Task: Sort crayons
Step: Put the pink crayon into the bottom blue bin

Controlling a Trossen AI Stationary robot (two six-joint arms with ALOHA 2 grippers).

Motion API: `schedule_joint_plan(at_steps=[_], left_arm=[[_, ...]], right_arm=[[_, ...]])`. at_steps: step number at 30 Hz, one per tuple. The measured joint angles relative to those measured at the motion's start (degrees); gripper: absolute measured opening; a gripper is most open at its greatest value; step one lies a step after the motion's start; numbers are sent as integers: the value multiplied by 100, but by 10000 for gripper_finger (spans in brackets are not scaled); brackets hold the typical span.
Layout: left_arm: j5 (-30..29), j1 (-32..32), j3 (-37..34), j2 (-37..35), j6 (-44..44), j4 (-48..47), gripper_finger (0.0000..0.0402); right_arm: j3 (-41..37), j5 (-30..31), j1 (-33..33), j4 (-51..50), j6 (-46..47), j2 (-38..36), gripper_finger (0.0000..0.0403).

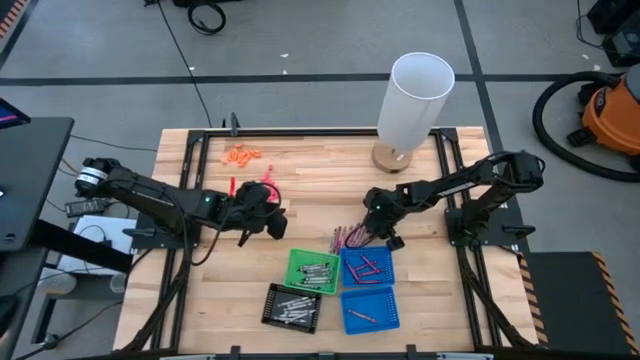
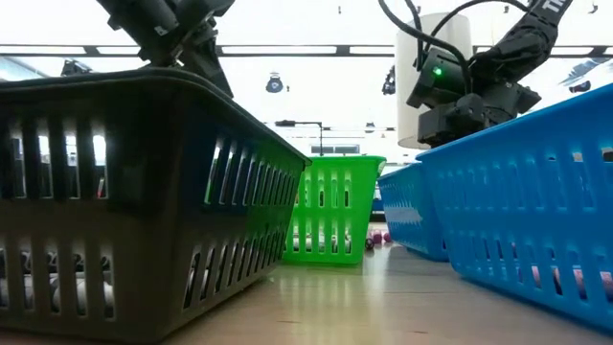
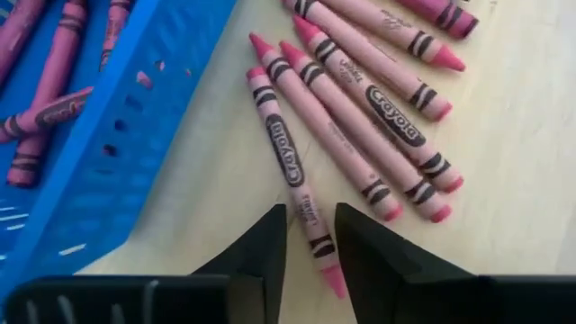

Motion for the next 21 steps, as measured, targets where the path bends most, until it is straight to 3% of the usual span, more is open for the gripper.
schedule_joint_plan(at_steps=[11, 21], left_arm=[[4, 7, 0, 4, 8, -202, 142], [4, 13, 0, 7, 8, -254, 142]], right_arm=[[5, 92, -107, -738, 47, -139, 22], [149, 234, -106, -1217, 308, -787, 29]])
